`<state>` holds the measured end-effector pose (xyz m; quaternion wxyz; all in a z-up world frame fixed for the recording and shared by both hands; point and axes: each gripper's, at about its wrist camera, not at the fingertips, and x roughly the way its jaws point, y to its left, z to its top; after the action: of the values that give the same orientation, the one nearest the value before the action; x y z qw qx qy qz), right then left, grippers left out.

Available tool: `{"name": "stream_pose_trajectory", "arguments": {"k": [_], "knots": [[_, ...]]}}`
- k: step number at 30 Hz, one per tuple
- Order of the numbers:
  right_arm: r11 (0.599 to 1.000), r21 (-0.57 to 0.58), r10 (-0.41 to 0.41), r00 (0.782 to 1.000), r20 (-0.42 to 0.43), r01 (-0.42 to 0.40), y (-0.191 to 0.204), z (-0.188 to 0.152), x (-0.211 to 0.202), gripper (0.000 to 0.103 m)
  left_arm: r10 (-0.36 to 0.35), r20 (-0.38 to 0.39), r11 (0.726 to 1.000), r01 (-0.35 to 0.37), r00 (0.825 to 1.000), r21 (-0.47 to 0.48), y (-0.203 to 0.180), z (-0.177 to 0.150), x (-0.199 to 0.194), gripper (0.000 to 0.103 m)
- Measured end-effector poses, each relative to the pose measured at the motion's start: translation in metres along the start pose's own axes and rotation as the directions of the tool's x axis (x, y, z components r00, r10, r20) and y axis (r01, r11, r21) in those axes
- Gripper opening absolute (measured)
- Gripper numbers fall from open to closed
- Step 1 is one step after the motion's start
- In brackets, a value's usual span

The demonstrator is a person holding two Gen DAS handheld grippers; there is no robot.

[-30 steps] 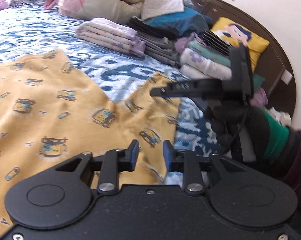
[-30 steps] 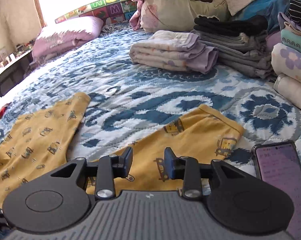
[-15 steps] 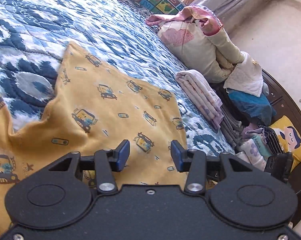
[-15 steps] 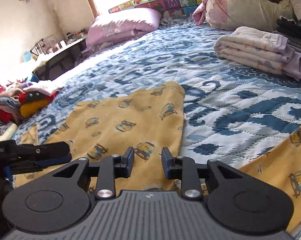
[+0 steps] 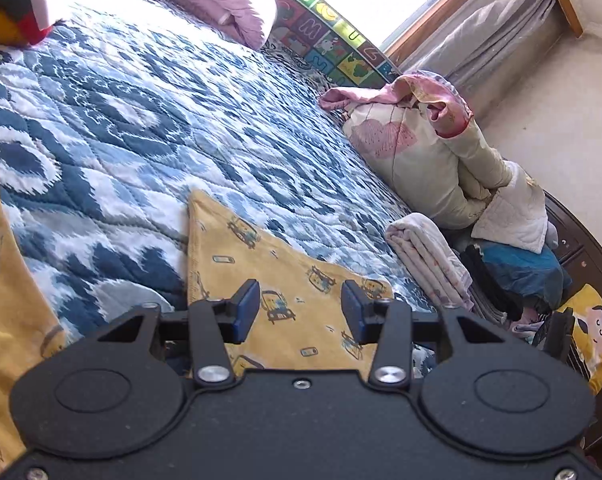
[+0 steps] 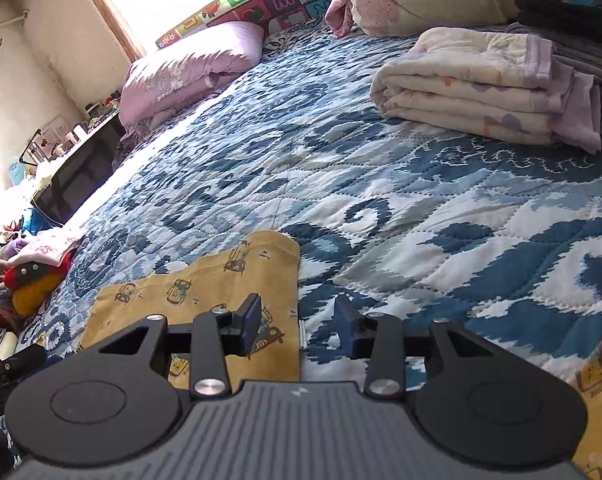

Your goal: Fold clothes

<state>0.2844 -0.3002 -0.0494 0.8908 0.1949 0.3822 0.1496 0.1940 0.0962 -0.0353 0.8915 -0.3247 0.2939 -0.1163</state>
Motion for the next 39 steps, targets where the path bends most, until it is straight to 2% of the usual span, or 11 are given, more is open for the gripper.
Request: {"name": "stream_pose_trajectory", "arguments": {"k": [7, 17, 18, 20, 21, 24, 28, 30, 33, 36, 39], "knots": [[1.000, 0.004, -0.016, 0.997, -0.072, 0.016, -0.010, 0.029, 0.046, 0.035, 0.022, 0.030, 0.998, -0.020, 0.999, -0.062, 0.031, 0.033, 0.011, 0.043], [0.999, -0.011, 0.033, 0.997, -0.064, -0.034, -0.005, 0.029, 0.052, 0.037, 0.022, 0.050, 0.997, -0.018, 0.999, -0.080, 0.040, 0.043, 0.011, 0.043], [0.999, -0.003, 0.047, 0.997, -0.063, -0.047, -0.005, 0.029, 0.052, 0.031, 0.023, 0.050, 0.997, -0.020, 0.998, -0.074, 0.040, 0.043, 0.011, 0.043], [0.999, -0.010, 0.041, 0.997, -0.066, -0.042, -0.004, 0.026, 0.053, 0.002, 0.026, 0.049, 0.998, -0.023, 0.998, -0.062, 0.038, 0.043, 0.011, 0.043], [0.999, -0.015, 0.031, 0.997, -0.063, -0.032, -0.003, 0.024, 0.052, 0.001, 0.026, 0.048, 0.998, -0.023, 0.999, -0.056, 0.037, 0.043, 0.011, 0.043], [1.000, -0.010, 0.017, 1.000, 0.001, -0.017, -0.002, 0.024, 0.033, 0.001, 0.026, 0.049, 0.998, -0.024, 0.998, -0.049, 0.038, 0.044, 0.010, 0.043], [0.993, -0.065, -0.093, 0.991, 0.100, 0.100, -0.002, 0.026, 0.011, 0.001, 0.049, 0.037, 0.997, -0.047, 0.998, -0.053, 0.041, 0.045, 0.011, 0.043], [0.998, -0.011, -0.053, 0.997, 0.057, 0.054, -0.012, 0.028, 0.017, 0.011, 0.052, 0.031, 0.997, -0.050, 0.998, -0.051, 0.041, 0.044, 0.012, 0.043], [0.992, 0.108, 0.067, 0.998, -0.013, -0.065, -0.022, 0.025, 0.033, 0.041, 0.040, 0.033, 0.998, -0.039, 0.999, -0.050, 0.040, 0.044, 0.012, 0.043], [0.995, 0.079, 0.056, 0.998, -0.033, -0.053, -0.016, 0.023, 0.047, 0.038, 0.036, 0.030, 0.998, -0.034, 0.999, -0.047, 0.040, 0.044, 0.012, 0.043], [0.985, 0.129, 0.118, 0.992, -0.042, -0.112, -0.019, 0.025, 0.052, 0.038, 0.033, 0.029, 0.998, -0.032, 0.999, -0.054, 0.041, 0.044, 0.013, 0.043]]}}
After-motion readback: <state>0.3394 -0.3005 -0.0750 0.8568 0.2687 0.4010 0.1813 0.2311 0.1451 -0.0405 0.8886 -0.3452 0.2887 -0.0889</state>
